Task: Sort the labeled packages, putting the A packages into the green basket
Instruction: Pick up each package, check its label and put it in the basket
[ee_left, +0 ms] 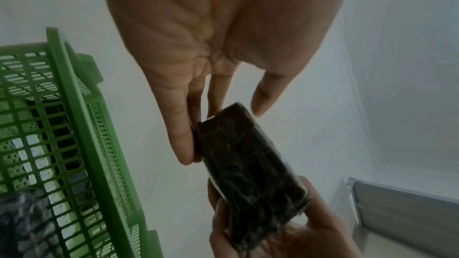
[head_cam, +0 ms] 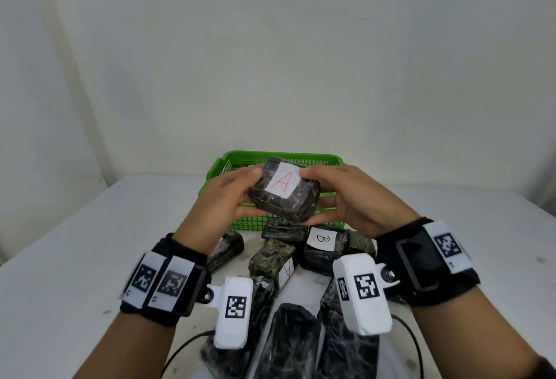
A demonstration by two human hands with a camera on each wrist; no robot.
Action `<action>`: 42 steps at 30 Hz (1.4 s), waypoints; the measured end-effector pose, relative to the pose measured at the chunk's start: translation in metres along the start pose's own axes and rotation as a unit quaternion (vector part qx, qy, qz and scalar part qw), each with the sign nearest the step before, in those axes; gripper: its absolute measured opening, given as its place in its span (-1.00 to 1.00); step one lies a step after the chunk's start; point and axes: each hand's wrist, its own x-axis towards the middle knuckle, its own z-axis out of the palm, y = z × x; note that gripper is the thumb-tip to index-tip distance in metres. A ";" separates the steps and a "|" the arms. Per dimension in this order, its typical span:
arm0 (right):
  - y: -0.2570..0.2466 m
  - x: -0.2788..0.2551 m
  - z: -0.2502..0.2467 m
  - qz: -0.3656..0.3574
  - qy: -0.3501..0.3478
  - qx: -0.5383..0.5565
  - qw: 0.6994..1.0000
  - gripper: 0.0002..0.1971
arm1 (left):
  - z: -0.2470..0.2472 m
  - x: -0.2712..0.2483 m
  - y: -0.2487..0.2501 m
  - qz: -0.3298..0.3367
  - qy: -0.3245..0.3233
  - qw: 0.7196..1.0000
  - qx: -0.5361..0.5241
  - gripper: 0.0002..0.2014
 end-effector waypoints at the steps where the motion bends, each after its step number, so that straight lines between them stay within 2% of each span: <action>1: -0.003 0.005 0.001 0.009 -0.004 -0.005 1.000 -0.78 | -0.001 0.002 0.002 -0.007 0.002 1.000 0.004 -0.79; 4: -0.008 0.021 0.004 0.028 -0.008 -0.007 1.000 -0.73 | -0.004 0.010 0.009 -0.029 -0.003 1.000 0.011 -0.80; 8: -0.008 0.041 0.007 0.041 0.006 -0.010 0.999 -0.63 | -0.011 0.025 0.015 -0.045 0.041 0.998 0.016 -0.77; 10: -0.009 0.051 0.009 0.045 0.010 0.005 0.999 -0.66 | -0.013 0.035 0.016 -0.052 0.049 0.997 0.024 -0.76; 15: -0.011 0.086 0.011 0.039 0.050 -0.002 0.998 -0.66 | -0.021 0.064 0.018 -0.080 0.033 0.995 0.042 -0.73; 19: -0.010 0.116 0.015 0.062 0.068 0.000 0.996 -0.57 | -0.033 0.092 0.017 -0.107 0.027 0.985 0.131 -0.70; 21: -0.007 0.131 0.016 0.079 0.071 -0.005 0.994 -0.59 | -0.043 0.108 0.011 -0.096 0.046 0.966 0.236 -0.72; 23: -0.001 0.148 0.015 0.103 0.068 -0.017 0.992 -0.70 | -0.055 0.125 0.003 -0.089 0.065 0.931 0.348 -0.70; 25: 0.008 0.164 0.014 0.127 0.068 -0.052 0.988 -0.79 | -0.068 0.139 -0.008 -0.119 0.085 0.911 0.384 -0.66; 28: 0.022 0.190 0.011 0.160 0.074 -0.116 0.978 -0.82 | -0.086 0.160 -0.022 -0.172 0.091 0.890 0.413 -0.52; 30: 0.030 0.208 0.010 0.183 0.060 -0.148 0.970 -0.84 | -0.092 0.169 -0.027 -0.206 0.065 0.879 0.425 -0.47; 33: 0.034 0.223 0.014 0.208 0.041 -0.197 0.957 -0.86 | -0.093 0.180 -0.030 -0.227 0.000 0.856 0.465 -0.55; 35: 0.035 0.231 0.019 0.215 0.031 -0.236 0.947 -0.82 | -0.093 0.186 -0.033 -0.243 -0.012 0.846 0.474 -0.58; 37: 0.038 0.239 0.024 0.218 0.023 -0.270 0.938 -0.84 | -0.092 0.189 -0.032 -0.228 -0.020 0.837 0.497 -0.62; 40: 0.041 0.251 0.032 0.223 0.020 -0.313 0.923 -0.82 | -0.096 0.195 -0.030 -0.185 -0.057 0.802 0.565 -0.63; 42: 0.041 0.256 0.040 0.221 0.024 -0.321 0.921 -0.80 | -0.099 0.197 -0.032 -0.174 -0.071 0.788 0.586 -0.63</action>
